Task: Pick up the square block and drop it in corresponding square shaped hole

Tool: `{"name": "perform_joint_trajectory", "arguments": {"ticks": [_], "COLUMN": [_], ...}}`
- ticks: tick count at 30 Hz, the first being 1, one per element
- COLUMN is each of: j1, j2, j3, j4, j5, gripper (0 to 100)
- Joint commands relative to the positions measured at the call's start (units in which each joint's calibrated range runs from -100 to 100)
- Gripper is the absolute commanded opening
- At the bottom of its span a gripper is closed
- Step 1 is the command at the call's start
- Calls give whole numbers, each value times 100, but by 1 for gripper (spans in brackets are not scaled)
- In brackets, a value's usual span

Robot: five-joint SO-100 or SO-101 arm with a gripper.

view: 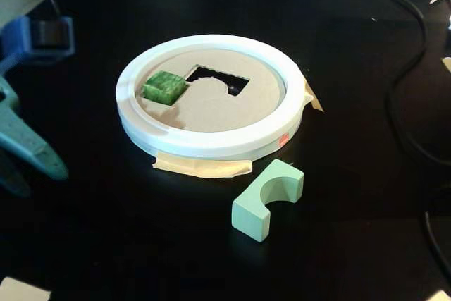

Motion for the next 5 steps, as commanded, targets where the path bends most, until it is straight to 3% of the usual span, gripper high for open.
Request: {"name": "perform_joint_trajectory", "arguments": {"ticks": [1, 5], "j1": [92, 92], "j2": [-58, -58], "j3": [22, 22], "j4": [-136, -136], "j5": [29, 29], "gripper": [100, 100]}}
